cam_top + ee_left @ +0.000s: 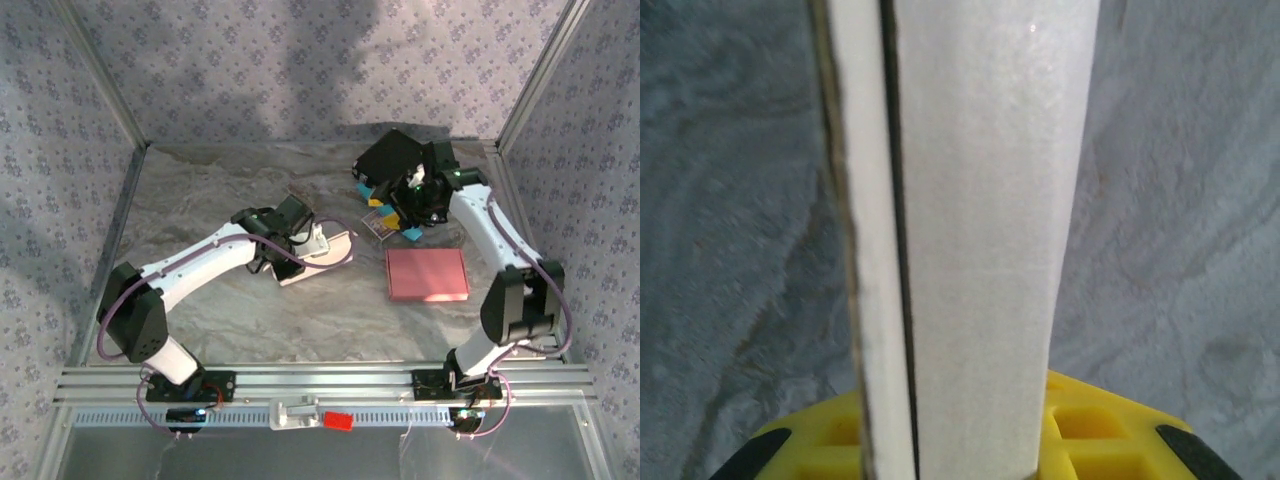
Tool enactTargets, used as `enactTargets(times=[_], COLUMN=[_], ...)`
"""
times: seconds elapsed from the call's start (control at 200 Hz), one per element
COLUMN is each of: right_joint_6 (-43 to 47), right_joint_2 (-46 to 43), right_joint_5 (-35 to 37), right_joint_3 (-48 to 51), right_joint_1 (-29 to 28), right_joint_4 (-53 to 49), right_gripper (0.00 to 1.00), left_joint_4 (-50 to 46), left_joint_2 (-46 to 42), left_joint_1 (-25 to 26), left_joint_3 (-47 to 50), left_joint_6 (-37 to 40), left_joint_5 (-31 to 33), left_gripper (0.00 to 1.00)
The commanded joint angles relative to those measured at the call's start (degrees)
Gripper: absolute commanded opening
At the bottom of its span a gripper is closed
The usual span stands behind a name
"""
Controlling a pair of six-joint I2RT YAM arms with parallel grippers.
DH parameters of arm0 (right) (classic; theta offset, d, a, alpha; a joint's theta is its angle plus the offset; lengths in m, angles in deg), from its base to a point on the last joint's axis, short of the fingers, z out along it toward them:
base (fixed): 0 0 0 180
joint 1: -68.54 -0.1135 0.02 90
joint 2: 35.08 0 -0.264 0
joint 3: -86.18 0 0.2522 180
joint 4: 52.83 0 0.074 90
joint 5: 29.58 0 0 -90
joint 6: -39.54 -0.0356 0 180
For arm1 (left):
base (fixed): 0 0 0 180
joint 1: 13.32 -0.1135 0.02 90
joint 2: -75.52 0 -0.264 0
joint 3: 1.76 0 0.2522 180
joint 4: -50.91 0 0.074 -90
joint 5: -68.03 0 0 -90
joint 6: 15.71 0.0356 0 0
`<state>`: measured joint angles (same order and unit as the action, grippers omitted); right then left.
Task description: Fold the paper box
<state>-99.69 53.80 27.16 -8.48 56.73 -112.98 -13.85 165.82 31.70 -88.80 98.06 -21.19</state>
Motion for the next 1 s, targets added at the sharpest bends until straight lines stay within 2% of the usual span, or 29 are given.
enactTargets(times=[0.0, 0.135, 0.26, 0.38, 0.675, 0.919, 0.994], right_joint_6=[5.92, 11.13, 12.58, 5.40, -15.06, -18.09, -18.10], right_joint_2=[-3.88, -6.34, -6.74, -6.87, -5.72, -1.01, 1.05], right_joint_5=[10.72, 14.72, 19.61, 19.75, 22.16, 24.47, 23.95], right_joint_3=[3.74, 6.78, 9.36, 11.52, 15.90, 14.96, 14.29], right_joint_1=[-1.23, -5.96, -12.58, -15.76, -22.51, -23.24, -23.34], right_joint_4=[-0.82, 0.69, 0.52, 3.23, 14.28, 13.22, 9.23], right_gripper=[0.53, 0.47, 0.52, 0.58, 0.60, 0.59, 0.55], left_joint_4=[-8.23, -10.07, -10.04, -10.33, -10.21, -9.66, -9.48], left_joint_2=[2.37, 5.61, 7.68, 8.73, 9.06, 8.07, 7.72], left_joint_1=[-0.29, -0.76, -1.89, -2.56, -3.00, -3.00, -3.01], left_joint_3=[-4.29, -5.53, -7.23, -8.62, -8.73, -8.63, -8.73], left_joint_6=[-0.73, -1.56, -2.65, -2.94, -3.11, -3.16, -3.03], left_joint_5=[-1.60, -1.74, -2.84, -4.50, -5.77, -5.92, -5.79], left_gripper=[0.24, 0.25, 0.29, 0.30, 0.32, 0.33, 0.34])
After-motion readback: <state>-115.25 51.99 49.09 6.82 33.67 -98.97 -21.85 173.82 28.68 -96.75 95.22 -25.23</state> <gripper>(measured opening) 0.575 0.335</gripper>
